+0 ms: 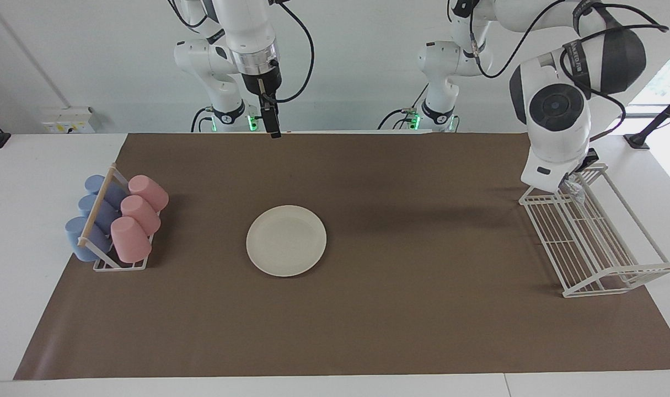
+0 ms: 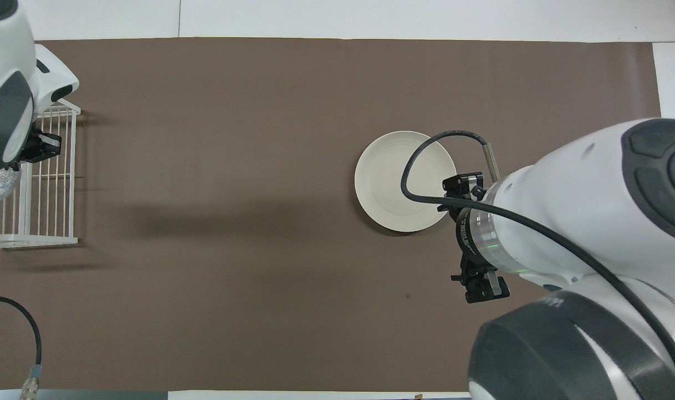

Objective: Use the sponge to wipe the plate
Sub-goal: 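Reach the left gripper down into the white wire basket, then grasp the clear mesh scrubber and lift it out with the left gripper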

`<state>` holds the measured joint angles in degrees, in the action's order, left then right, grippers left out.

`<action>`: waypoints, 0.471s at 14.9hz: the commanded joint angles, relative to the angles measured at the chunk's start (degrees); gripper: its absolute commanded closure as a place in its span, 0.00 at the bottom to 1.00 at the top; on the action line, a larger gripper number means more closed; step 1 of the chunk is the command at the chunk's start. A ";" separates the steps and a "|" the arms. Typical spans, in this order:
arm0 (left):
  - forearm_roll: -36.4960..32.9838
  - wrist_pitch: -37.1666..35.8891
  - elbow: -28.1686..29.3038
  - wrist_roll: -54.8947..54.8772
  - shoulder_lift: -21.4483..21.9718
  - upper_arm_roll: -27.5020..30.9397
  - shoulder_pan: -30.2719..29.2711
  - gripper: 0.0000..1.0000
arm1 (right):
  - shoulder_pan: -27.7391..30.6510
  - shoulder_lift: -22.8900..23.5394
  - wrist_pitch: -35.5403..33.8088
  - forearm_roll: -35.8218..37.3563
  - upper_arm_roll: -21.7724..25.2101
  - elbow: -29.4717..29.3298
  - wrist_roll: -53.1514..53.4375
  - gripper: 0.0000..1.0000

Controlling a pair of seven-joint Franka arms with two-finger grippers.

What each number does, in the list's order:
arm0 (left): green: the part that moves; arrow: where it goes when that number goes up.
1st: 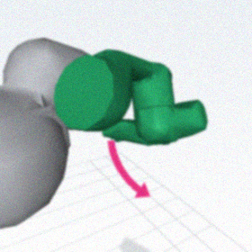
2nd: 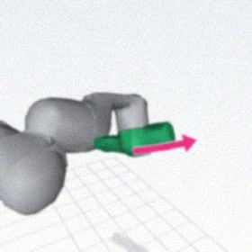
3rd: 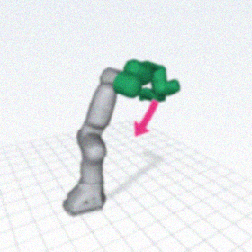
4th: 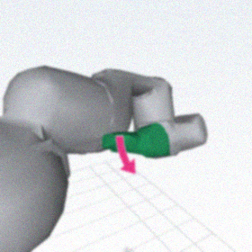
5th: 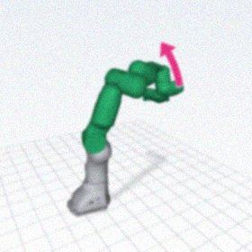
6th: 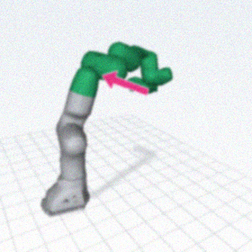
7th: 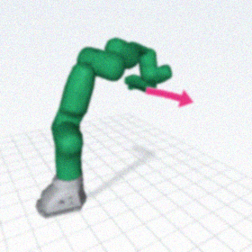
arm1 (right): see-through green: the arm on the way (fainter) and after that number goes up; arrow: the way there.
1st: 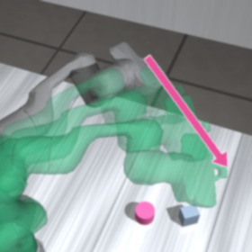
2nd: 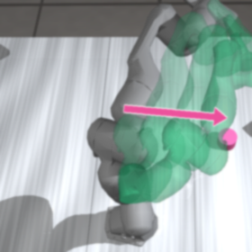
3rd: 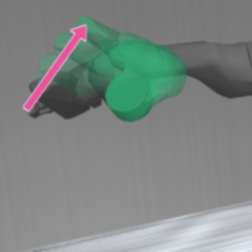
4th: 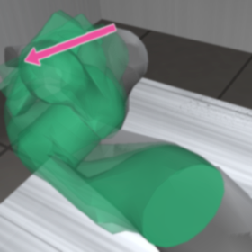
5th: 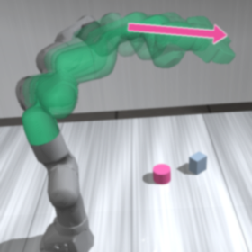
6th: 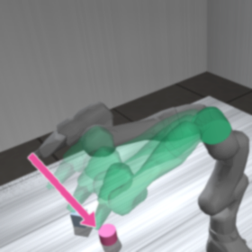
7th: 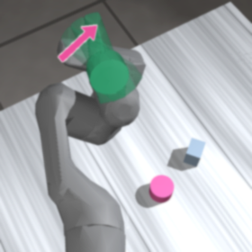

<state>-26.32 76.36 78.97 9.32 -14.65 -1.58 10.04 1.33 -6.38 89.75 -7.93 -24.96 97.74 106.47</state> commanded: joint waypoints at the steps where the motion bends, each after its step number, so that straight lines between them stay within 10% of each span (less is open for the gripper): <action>1: 16.67 -4.28 -2.24 0.07 4.35 0.70 -2.64 1.00 | 0.34 -1.53 0.86 -1.04 -0.18 1.66 0.75 0.00; 7: 52.20 -2.19 2.13 10.89 8.49 0.70 -10.12 1.00 | 0.34 -1.53 0.95 -1.04 -0.18 1.66 1.02 0.00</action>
<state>18.11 73.00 77.08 18.23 -8.09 -0.55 1.66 1.31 -6.39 89.75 -7.93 -24.96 97.74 106.48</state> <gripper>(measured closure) 0.969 0.000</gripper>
